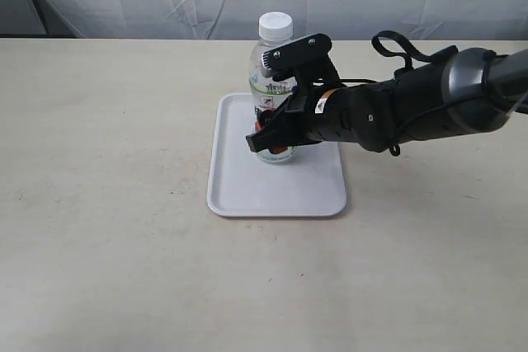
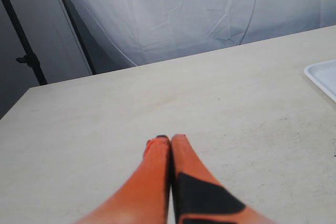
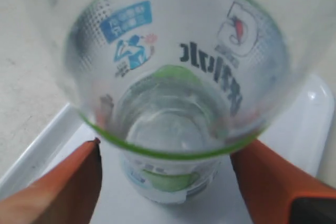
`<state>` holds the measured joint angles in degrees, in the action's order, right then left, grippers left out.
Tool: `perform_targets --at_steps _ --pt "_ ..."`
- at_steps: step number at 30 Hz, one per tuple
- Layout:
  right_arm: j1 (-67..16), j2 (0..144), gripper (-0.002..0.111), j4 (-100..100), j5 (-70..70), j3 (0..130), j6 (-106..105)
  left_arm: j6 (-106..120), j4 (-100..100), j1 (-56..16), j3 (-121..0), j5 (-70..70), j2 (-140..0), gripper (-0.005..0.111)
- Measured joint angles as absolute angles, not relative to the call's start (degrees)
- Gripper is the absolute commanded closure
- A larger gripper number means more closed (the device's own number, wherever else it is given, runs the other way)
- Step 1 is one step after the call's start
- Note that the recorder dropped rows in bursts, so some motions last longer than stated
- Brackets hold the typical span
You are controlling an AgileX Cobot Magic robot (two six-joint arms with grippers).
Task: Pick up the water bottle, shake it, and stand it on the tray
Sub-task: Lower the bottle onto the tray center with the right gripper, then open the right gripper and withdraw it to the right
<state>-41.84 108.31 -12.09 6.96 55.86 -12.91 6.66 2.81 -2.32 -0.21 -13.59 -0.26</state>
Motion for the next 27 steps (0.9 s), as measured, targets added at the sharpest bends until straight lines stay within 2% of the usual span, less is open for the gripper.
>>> perform_targets --at_steps 21,27 --pt "-41.8 103.6 0.038 -14.7 -7.3 55.9 -12.8 6.7 2.8 -2.3 -0.2 -13.6 -0.3 0.106" --pt "-41.3 101.9 0.045 -14.7 -13.7 55.9 -12.8 6.7 2.8 -2.3 -0.2 -13.6 -0.3 0.106"
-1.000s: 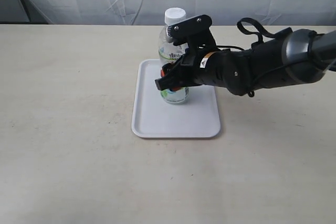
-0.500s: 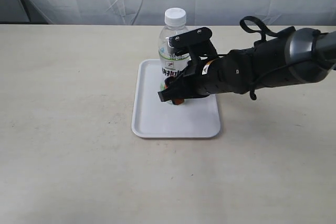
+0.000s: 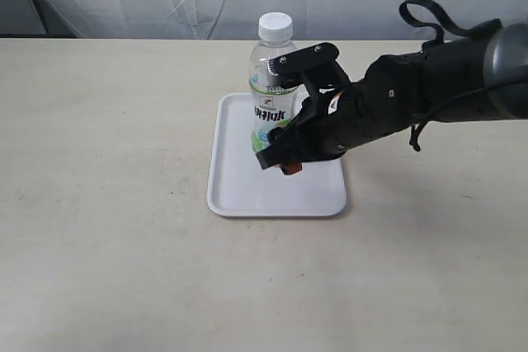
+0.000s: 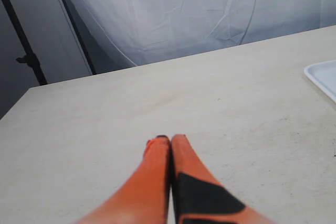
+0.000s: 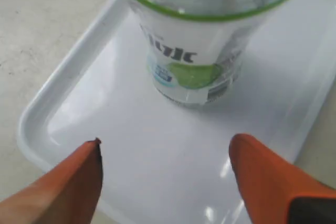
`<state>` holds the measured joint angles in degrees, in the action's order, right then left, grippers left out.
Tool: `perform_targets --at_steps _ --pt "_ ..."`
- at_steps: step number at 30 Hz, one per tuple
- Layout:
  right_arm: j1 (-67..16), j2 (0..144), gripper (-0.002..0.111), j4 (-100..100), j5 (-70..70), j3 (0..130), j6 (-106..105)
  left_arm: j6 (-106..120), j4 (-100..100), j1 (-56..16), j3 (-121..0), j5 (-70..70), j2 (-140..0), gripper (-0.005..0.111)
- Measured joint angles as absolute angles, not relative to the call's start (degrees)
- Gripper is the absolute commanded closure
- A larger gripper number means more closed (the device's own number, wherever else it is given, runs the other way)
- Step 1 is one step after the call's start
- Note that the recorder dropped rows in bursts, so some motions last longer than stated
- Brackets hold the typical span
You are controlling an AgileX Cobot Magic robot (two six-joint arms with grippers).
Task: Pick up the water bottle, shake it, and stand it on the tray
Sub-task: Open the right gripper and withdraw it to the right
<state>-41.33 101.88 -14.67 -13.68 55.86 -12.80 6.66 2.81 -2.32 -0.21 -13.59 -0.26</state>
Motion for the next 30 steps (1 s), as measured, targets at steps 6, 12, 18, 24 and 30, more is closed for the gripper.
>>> perform_targets --at_steps 6,12,18,24,30 --pt "-38.8 100.3 0.070 -10.1 -22.7 55.2 -7.2 6.7 2.8 -2.3 -0.2 -13.6 -0.3 0.106" --pt "-38.3 94.8 0.109 -5.4 -26.6 51.2 -3.3 6.7 2.8 -2.3 -0.2 -13.6 -0.3 0.106" --pt "-38.3 85.7 0.109 -1.3 -30.0 47.8 3.1 6.7 2.8 -2.3 -0.2 -13.6 -0.3 0.106" --pt "-38.3 75.4 0.109 12.1 -38.5 46.6 18.1 6.7 2.8 -2.3 -0.2 -13.6 -0.3 0.106" --pt "-38.3 64.1 0.109 14.6 -48.6 46.6 22.0 6.7 2.8 -2.3 -0.2 -13.6 -0.3 0.106"
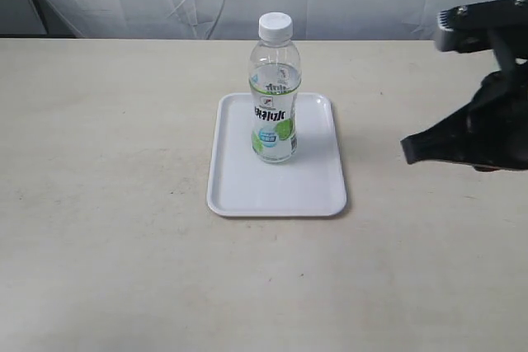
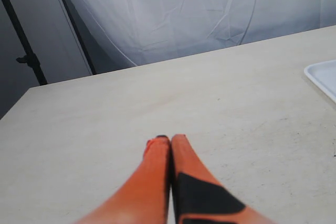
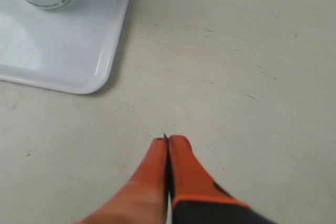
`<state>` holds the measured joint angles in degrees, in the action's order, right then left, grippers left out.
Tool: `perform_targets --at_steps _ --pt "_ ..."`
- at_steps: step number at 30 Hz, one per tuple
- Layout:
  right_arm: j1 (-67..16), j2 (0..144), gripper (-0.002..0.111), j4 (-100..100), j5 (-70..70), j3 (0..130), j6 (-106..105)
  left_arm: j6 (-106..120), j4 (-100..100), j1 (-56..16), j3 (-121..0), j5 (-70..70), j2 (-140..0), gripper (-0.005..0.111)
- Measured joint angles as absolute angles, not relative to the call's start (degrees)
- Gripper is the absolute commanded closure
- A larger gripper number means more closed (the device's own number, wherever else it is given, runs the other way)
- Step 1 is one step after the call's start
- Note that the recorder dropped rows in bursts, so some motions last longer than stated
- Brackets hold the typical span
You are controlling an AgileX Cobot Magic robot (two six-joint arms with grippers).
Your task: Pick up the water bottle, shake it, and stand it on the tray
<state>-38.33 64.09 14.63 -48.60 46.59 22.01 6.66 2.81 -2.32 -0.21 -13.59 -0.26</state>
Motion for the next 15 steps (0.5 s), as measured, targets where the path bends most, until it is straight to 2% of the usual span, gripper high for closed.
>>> perform_targets --at_steps 7,15 --pt "-38.3 52.9 0.109 9.3 -58.9 46.6 22.5 6.7 2.8 -2.3 -0.2 -13.6 -0.3 0.106" --pt "-38.3 47.3 0.109 10.0 -59.7 46.5 21.3 6.7 2.8 -2.3 -0.2 -13.6 -0.3 0.106"
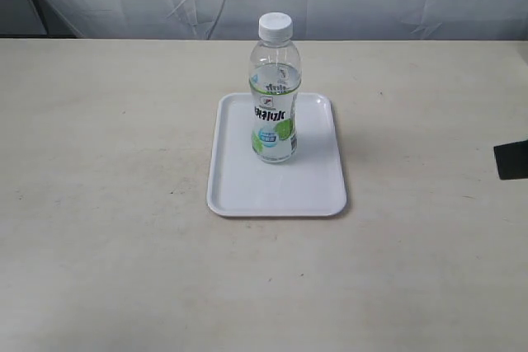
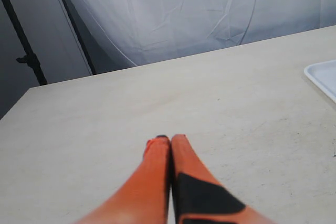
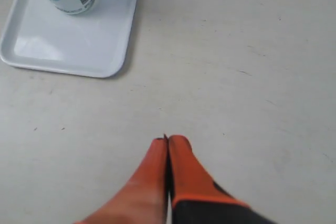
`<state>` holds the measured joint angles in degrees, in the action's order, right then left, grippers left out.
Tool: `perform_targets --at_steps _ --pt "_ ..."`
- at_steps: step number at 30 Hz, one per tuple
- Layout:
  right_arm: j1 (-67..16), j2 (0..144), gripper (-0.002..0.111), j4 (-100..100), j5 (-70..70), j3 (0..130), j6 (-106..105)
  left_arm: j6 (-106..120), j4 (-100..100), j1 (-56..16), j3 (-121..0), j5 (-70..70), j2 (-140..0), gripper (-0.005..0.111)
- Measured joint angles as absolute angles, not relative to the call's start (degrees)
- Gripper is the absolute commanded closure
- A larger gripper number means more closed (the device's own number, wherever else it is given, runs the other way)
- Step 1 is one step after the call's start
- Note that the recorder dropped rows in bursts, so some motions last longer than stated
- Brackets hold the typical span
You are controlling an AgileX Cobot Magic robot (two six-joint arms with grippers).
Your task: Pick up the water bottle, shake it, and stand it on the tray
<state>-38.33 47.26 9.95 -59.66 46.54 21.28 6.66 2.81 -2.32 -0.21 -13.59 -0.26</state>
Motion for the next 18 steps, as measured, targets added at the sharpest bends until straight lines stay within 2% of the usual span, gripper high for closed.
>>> perform_targets --at_steps 3,9,13,18 --pt "-38.2 45.4 0.109 10.7 -57.5 45.7 21.2 6.7 2.8 -2.3 -0.2 -13.6 -0.3 0.106" --pt "-33.9 34.2 0.109 11.3 -38.0 35.6 21.2 6.7 2.8 -2.3 -0.2 -13.6 -0.3 0.106" --pt "-27.2 24.7 0.109 10.0 -26.9 26.8 21.2 6.7 2.8 -2.3 -0.2 -13.6 -0.3 0.106" --pt "-19.4 15.6 0.109 8.8 -22.1 19.5 21.2 6.7 2.8 -2.3 -0.2 -13.6 -0.3 0.106"
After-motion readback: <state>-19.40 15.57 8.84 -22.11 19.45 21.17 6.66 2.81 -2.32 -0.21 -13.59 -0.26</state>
